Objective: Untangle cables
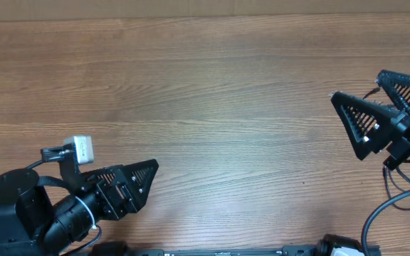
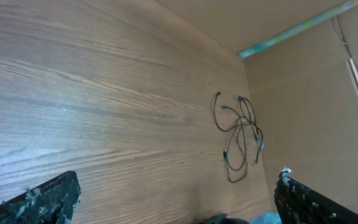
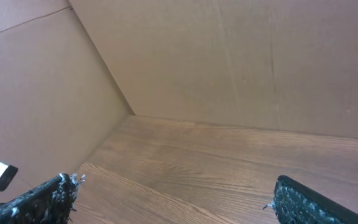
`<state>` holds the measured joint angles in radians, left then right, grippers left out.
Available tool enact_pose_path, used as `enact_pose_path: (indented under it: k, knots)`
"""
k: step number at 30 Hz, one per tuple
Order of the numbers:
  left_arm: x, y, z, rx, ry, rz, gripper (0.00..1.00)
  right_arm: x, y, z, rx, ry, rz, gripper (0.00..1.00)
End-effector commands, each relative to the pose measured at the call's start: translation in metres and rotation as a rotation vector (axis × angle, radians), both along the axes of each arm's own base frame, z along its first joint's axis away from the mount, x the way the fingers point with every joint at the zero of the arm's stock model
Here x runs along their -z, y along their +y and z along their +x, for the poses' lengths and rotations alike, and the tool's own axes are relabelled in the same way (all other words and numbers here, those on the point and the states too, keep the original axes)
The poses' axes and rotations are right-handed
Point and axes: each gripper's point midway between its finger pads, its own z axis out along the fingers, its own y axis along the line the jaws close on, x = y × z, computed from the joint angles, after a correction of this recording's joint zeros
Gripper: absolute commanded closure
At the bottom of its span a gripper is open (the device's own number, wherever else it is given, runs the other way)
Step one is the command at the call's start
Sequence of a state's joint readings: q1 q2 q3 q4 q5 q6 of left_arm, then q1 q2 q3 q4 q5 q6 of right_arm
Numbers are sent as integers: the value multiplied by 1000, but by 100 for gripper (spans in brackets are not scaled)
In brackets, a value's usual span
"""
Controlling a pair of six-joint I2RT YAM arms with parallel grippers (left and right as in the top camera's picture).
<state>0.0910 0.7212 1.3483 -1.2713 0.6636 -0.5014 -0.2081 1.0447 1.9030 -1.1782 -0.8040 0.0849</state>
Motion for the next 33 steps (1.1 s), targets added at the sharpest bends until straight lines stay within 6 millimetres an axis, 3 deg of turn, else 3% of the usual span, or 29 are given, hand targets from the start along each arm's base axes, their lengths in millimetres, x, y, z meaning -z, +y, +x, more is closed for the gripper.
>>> enact_pose_path:
  k: [1, 4, 8, 11, 16, 21, 26, 33]
  knots:
    - [1, 11, 8, -53, -23, 63, 0, -4, 1, -3, -4, -17, -7, 0]
    - [-14, 13, 19, -36, -134, 110, 0, -4, 1, -3, -4, -17, -7, 0]
    - [-60, 18, 38, -30, -443, 205, 0, -4, 1, -3, -4, -17, -7, 0]
    - [-87, 22, 35, -27, -677, 338, 0, -4, 1, -3, -4, -17, -7, 0]
    - [-107, 30, 19, -72, -998, 591, 0, -4, 1, -3, -4, -17, -7, 0]
    - [-89, 30, 9, -72, -1146, 753, 0, -4, 1, -3, -4, -17, -7, 0]
    - [-57, 29, 15, -71, -1194, 772, 0, -4, 1, -3, -4, -17, -7, 0]
    - [-37, 30, 20, -134, -1370, 794, 0, -4, 1, -3, -4, -17, -7, 0]
